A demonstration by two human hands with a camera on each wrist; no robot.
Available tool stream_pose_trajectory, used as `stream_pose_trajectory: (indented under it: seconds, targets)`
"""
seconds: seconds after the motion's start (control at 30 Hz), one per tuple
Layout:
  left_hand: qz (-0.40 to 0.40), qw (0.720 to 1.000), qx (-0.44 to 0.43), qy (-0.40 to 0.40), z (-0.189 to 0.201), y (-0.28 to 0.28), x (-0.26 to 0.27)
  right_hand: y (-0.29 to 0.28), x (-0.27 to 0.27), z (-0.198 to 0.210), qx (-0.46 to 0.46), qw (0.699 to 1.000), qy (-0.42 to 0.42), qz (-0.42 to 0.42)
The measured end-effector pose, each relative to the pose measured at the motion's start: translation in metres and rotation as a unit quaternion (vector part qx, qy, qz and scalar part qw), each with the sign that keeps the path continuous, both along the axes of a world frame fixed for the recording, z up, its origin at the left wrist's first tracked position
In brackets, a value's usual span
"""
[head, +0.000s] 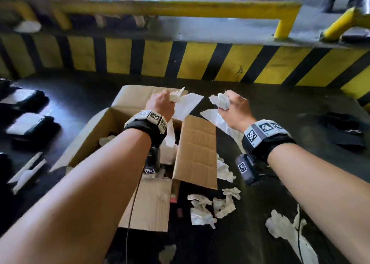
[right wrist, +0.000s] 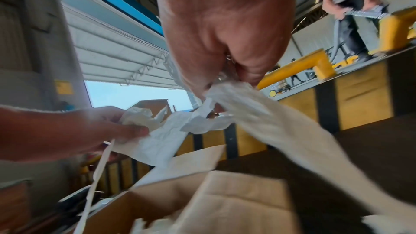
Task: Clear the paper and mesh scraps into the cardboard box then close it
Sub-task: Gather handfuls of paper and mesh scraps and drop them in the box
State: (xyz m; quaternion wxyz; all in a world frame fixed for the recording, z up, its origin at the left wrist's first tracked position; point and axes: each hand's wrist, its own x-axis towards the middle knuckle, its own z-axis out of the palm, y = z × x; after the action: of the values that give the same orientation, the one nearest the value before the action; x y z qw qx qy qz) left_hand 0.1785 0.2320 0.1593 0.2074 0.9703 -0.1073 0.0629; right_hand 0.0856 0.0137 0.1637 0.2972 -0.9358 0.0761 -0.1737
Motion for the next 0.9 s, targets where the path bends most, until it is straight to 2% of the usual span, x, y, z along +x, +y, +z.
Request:
stream_pose_trajectory:
  seconds: [0.13,0.23,0.3,0.4,0.5,0.67,0.8,0.9]
  targets:
    - [0.024,0.999,0.021,0.000,-0.008,0.089,0.000,0.096,0.017,-0.009,0.047,0.997,-0.016,0.054]
    - [0.050,0.998,0.033,-0.005,-0.022,0.135,-0.003,0.150,0.029,-0.030,0.047,0.995,-0.004,0.083]
    - [0.060,0.997,0.039,0.026,-0.035,0.159,-0.006,0.178,0.033,-0.044,0.047,0.993,0.036,0.097]
    - [0.052,0.991,0.049,0.116,-0.059,0.184,-0.009,0.201,0.031,-0.060,0.025,0.982,0.139,0.124]
    - [0.051,0.987,0.049,0.145,-0.070,0.196,-0.011,0.206,0.025,-0.067,0.001,0.976,0.174,0.134]
    - [0.030,0.991,0.054,0.120,-0.056,0.170,-0.016,0.183,0.006,-0.056,-0.006,0.986,0.135,0.101]
    - [-0.089,0.991,0.020,0.101,-0.031,0.093,-0.033,0.126,-0.030,-0.043,-0.010,0.993,0.110,0.042]
    - [-0.193,0.976,-0.004,0.098,-0.018,0.017,-0.065,0.062,-0.068,-0.045,-0.026,0.987,0.158,-0.032]
